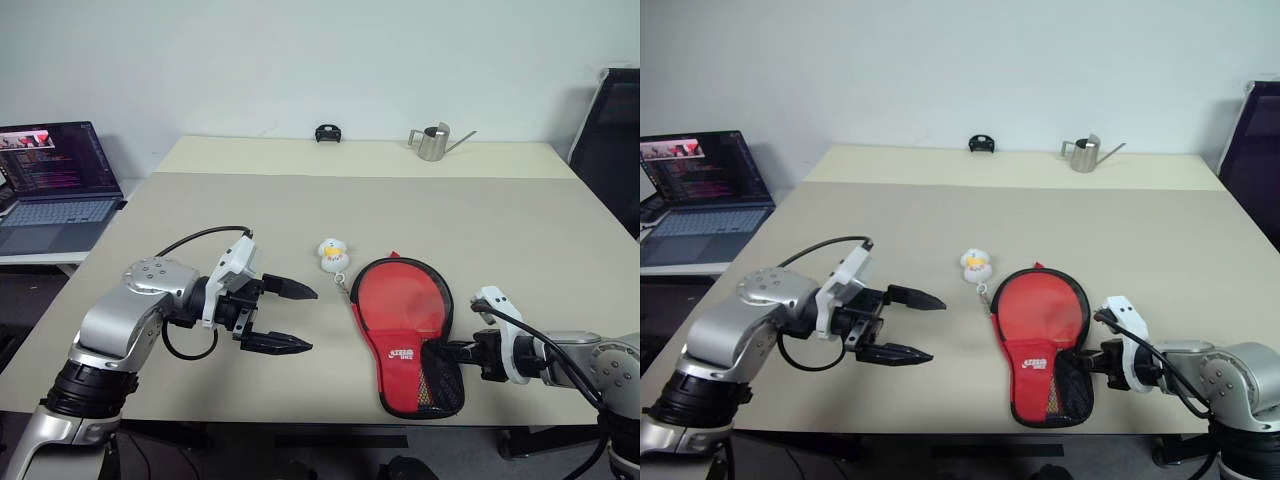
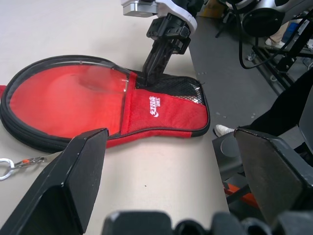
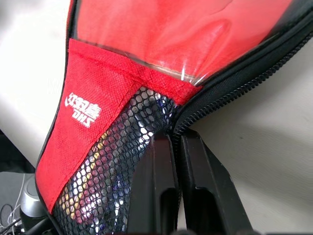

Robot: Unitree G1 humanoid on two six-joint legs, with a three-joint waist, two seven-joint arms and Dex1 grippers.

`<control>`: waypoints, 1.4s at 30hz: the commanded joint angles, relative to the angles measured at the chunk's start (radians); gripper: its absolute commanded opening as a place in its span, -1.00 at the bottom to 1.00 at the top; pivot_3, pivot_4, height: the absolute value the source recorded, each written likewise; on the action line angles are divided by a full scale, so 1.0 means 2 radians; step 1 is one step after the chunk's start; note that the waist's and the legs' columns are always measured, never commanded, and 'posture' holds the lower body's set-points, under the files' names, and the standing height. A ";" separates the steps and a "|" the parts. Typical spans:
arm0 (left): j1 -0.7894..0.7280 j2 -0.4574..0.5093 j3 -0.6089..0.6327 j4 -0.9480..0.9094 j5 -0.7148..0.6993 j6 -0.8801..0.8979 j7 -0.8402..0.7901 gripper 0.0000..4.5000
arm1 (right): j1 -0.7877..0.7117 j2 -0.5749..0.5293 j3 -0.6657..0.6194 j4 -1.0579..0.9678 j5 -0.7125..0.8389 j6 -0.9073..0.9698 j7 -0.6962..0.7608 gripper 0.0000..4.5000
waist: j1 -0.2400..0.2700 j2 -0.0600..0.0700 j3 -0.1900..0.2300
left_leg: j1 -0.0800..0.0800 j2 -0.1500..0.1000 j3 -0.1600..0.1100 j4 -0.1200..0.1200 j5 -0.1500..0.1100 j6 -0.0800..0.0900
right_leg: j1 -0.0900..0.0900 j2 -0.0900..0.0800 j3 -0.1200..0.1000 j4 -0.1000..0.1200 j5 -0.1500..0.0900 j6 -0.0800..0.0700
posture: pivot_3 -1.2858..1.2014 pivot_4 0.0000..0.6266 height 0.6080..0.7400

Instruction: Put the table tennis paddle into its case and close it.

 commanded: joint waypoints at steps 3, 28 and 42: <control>-0.010 0.001 0.003 -0.005 -0.008 -0.002 -0.002 1.00 | 0.008 0.000 -0.004 -0.003 0.024 0.005 -0.011 -1.00 | 0.000 0.000 0.000 | 0.000 0.000 0.000 0.000 0.000 0.000 | 0.000 0.000 0.000 0.000 0.000 0.000 | 0.03 -0.52 1.00; 0.004 -0.002 0.010 -0.009 -0.007 -0.008 0.016 1.00 | 0.062 0.013 -0.113 -0.044 0.065 0.005 -0.045 0.98 | 0.006 0.000 0.000 | 0.003 0.000 -0.001 0.000 0.000 0.000 | 0.004 0.000 -0.001 -0.002 0.000 0.000 | 0.03 -0.52 1.00; 0.002 -0.017 0.051 0.020 -0.003 -0.011 0.087 1.00 | -0.055 -0.066 0.002 -0.077 0.012 -0.238 0.090 0.98 | 0.000 0.000 0.000 | 0.003 0.001 -0.001 0.000 0.000 0.000 | 0.004 0.001 -0.001 -0.001 0.000 0.000 | 0.03 -0.52 1.00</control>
